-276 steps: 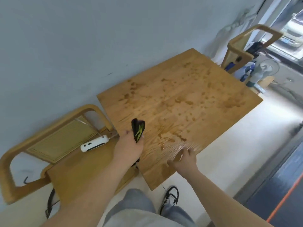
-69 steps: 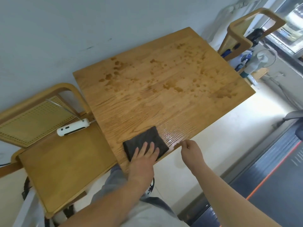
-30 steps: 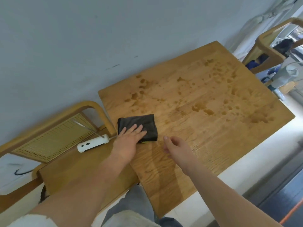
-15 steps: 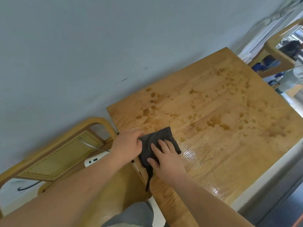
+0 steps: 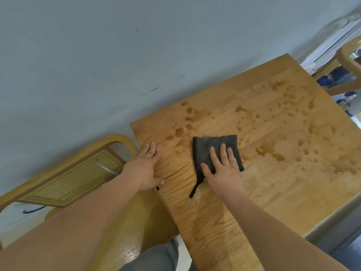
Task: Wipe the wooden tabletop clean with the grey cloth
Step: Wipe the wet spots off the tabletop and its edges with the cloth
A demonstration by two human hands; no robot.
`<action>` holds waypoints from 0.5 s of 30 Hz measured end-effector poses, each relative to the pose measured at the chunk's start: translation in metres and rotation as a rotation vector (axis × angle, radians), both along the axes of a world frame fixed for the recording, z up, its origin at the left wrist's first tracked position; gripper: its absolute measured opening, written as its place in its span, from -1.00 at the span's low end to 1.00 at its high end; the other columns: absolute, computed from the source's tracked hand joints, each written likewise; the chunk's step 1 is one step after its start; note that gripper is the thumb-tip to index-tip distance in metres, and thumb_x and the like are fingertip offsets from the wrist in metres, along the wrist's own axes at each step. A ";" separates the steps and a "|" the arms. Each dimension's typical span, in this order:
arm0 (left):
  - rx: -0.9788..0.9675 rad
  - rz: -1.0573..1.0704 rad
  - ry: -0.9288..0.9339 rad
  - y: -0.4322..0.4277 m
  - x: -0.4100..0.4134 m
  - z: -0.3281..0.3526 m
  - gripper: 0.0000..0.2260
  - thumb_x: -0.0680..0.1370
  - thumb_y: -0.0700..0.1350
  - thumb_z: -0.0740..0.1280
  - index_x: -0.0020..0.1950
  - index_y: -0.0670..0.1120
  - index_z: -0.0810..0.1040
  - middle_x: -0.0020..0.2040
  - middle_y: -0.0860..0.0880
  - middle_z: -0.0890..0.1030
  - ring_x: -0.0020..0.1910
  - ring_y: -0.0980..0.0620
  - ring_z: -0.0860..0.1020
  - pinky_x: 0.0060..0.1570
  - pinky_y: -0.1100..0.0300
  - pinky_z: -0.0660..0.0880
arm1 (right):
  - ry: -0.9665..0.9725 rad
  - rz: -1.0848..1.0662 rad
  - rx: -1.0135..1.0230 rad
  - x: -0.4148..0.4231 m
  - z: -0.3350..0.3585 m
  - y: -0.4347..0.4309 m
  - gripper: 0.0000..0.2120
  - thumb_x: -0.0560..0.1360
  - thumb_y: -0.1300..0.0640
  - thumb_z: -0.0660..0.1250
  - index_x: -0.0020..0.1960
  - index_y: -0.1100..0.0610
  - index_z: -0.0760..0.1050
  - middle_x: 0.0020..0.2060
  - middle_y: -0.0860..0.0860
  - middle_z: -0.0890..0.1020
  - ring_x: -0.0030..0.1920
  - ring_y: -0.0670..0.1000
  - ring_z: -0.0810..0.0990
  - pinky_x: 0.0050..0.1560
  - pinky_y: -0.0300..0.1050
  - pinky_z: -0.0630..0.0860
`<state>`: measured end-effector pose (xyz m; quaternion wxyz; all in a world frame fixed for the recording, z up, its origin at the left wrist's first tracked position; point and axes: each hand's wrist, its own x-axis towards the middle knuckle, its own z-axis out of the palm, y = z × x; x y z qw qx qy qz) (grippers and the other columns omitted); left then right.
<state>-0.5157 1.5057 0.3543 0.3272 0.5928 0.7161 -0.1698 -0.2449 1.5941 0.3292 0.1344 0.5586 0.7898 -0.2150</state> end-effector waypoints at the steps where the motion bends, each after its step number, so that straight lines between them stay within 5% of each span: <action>1: -0.004 -0.006 -0.018 0.000 -0.002 0.001 0.02 0.50 0.39 0.34 0.66 0.03 -0.25 0.62 0.02 -0.36 0.63 0.02 -0.28 0.63 -0.02 -0.07 | 0.005 -0.018 0.024 -0.005 -0.001 -0.007 -0.30 0.62 -0.41 -0.16 0.67 -0.16 -0.17 0.66 -0.01 -0.25 0.64 0.06 -0.31 0.64 0.10 -0.17; 8: -0.026 -0.007 -0.092 0.009 -0.019 0.009 -0.05 0.52 0.24 0.43 0.68 0.08 -0.15 0.64 0.12 -0.30 0.63 0.11 -0.24 0.61 -0.02 0.06 | 0.105 0.372 0.084 -0.024 -0.008 -0.080 -0.35 0.68 -0.35 -0.12 0.67 -0.09 0.03 0.67 0.05 -0.06 0.66 0.11 -0.18 0.61 0.15 -0.07; 15: -0.021 0.009 -0.143 0.006 -0.021 0.006 -0.09 0.58 0.12 0.41 0.67 0.07 -0.18 0.64 0.09 -0.32 0.62 0.11 -0.28 0.60 0.11 -0.09 | 0.028 0.450 0.006 -0.052 -0.003 0.039 -0.27 0.56 -0.47 -0.20 0.66 -0.21 -0.14 0.65 -0.07 -0.25 0.62 -0.01 -0.36 0.63 0.08 -0.21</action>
